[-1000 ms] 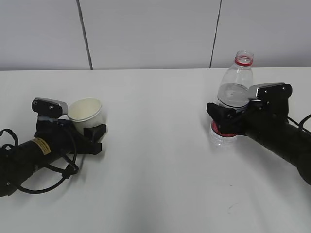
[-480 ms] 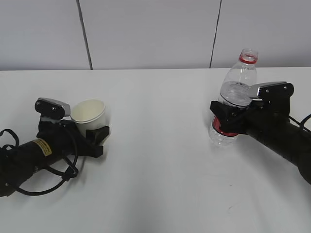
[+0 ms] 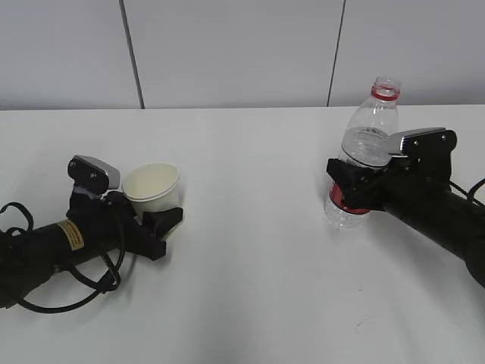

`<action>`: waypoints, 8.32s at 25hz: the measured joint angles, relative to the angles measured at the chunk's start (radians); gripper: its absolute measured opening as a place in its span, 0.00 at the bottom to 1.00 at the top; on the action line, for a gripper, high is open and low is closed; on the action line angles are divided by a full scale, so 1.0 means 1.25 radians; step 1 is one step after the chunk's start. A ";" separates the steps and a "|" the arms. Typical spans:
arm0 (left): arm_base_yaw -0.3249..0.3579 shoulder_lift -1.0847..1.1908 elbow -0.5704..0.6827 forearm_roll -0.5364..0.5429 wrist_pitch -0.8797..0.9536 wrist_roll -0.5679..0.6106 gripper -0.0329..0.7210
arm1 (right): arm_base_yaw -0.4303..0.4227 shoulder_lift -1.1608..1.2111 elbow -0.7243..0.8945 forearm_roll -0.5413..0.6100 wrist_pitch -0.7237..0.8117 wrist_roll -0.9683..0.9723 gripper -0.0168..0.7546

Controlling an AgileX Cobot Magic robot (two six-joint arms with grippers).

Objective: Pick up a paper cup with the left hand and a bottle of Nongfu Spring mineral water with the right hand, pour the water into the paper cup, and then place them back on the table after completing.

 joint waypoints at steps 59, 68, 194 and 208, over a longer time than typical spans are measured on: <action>-0.165 -0.026 -0.150 0.170 0.085 -0.104 0.57 | 0.061 -0.132 -0.152 -0.256 0.452 -0.055 0.58; -0.167 -0.026 -0.153 0.143 0.089 -0.119 0.57 | 0.061 -0.144 -0.239 -0.376 0.517 -0.069 0.58; -0.209 -0.026 -0.210 0.143 0.106 -0.188 0.57 | 0.064 -0.144 -0.496 -0.808 0.687 -0.348 0.57; -0.209 -0.026 -0.210 0.143 0.106 -0.188 0.57 | 0.064 -0.144 -0.507 -0.808 0.689 -0.386 0.57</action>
